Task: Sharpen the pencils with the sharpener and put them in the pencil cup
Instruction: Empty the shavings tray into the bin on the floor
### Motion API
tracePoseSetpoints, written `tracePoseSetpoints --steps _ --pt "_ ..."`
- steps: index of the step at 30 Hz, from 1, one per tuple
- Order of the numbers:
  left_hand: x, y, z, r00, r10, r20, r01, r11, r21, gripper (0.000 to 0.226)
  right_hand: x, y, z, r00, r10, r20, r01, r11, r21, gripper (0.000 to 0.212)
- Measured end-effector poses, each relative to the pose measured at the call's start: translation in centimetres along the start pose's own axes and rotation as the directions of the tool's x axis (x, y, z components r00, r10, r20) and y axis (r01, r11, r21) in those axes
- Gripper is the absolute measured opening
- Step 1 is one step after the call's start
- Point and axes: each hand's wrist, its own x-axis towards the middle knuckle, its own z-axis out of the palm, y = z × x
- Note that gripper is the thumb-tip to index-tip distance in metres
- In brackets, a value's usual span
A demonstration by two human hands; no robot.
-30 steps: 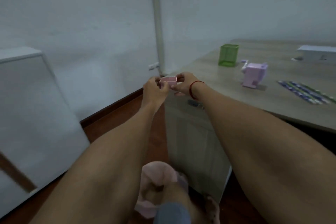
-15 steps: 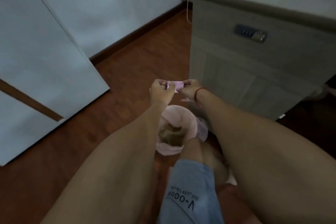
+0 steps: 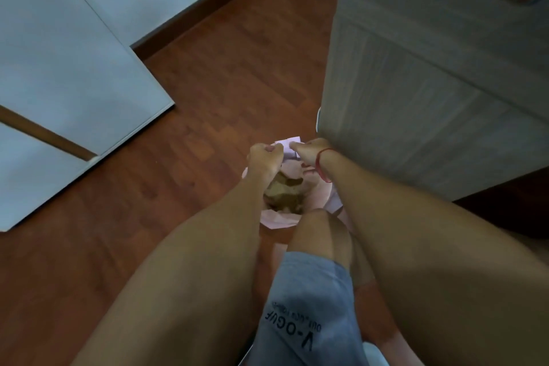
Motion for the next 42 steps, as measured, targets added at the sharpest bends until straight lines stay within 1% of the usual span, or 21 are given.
tracePoseSetpoints --steps 1,2,5,6,8,11,14,16,19,22,28,31,35,36,38,40,42 --pt "0.6 -0.4 0.2 1.000 -0.022 0.004 0.022 1.000 0.011 0.036 0.3 0.1 0.2 1.000 0.024 -0.012 -0.024 1.000 0.009 0.051" --pt "0.9 -0.5 0.1 0.999 -0.041 0.006 0.041 0.999 0.017 0.042 0.4 0.1 0.3 0.999 0.044 -0.022 -0.044 0.999 0.020 0.052" --pt "1.4 -0.6 0.0 0.996 -0.089 -0.009 0.089 0.996 -0.008 0.074 0.9 0.3 0.8 0.994 0.083 -0.072 -0.083 0.997 0.002 0.054" --pt "0.9 -0.2 -0.2 0.996 -0.093 -0.008 0.093 0.996 -0.013 0.077 0.8 0.3 0.9 0.993 0.083 -0.086 -0.084 0.996 -0.011 0.054" --pt "-0.7 0.9 -1.0 0.994 -0.112 0.003 0.113 0.993 -0.029 0.074 0.7 0.3 1.0 0.992 0.090 -0.094 -0.091 0.996 -0.009 0.055" --pt "-1.5 1.8 -1.8 0.992 -0.124 0.005 0.124 0.991 -0.040 0.060 0.6 -0.2 1.1 0.992 0.105 -0.072 -0.106 0.994 -0.017 0.053" --pt "-0.6 1.6 -2.2 0.989 -0.144 0.021 0.145 0.988 -0.054 0.061 0.4 -0.9 1.3 0.992 0.106 -0.061 -0.106 0.994 -0.004 0.048" --pt "-0.8 1.9 -2.5 0.991 -0.135 0.013 0.135 0.990 -0.050 0.060 0.3 -1.1 1.5 0.992 0.114 -0.051 -0.115 0.993 -0.007 0.047" --pt "-1.3 3.0 -3.1 0.996 -0.084 0.000 0.084 0.996 -0.023 0.045 0.3 -1.4 1.8 0.990 0.142 0.001 -0.142 0.990 -0.001 0.048" --pt "-1.1 3.5 -3.3 0.995 -0.095 0.037 0.095 0.995 -0.005 0.041 0.4 -1.7 1.8 0.988 0.150 0.017 -0.151 0.988 0.034 0.045" --pt "-1.1 4.3 -3.5 0.987 -0.140 0.074 0.144 0.989 -0.044 0.033 0.4 -2.2 2.1 0.989 0.146 0.038 -0.150 0.982 0.117 0.057" --pt "-1.2 4.3 -3.6 0.981 -0.157 0.111 0.161 0.986 -0.031 0.034 0.5 -2.6 1.9 0.989 0.138 0.059 -0.145 0.981 0.129 0.050" --pt "-1.2 4.3 -3.7 0.985 -0.132 0.114 0.137 0.990 -0.033 0.042 0.6 -2.8 1.9 0.995 0.100 0.024 -0.103 0.971 0.216 0.028" --pt "-1.2 4.3 -3.7 0.987 -0.124 0.105 0.128 0.991 -0.038 0.043 0.5 -2.9 2.0 0.995 0.099 0.008 -0.098 0.966 0.239 0.026" --pt "-1.2 4.5 -3.7 0.989 -0.119 0.089 0.124 0.991 -0.056 0.045 0.6 -3.2 2.1 0.995 0.101 -0.014 -0.095 0.966 0.239 0.030" --pt "-1.3 4.5 -3.8 0.989 -0.127 0.071 0.132 0.989 -0.067 0.044 0.5 -3.5 2.1 0.992 0.127 0.026 -0.129 0.978 0.163 0.035" --pt "-1.5 4.5 -3.9 0.987 -0.137 0.083 0.142 0.988 -0.064 0.043 0.4 -3.9 2.1 0.986 0.158 0.054 -0.163 0.980 0.111 0.032"
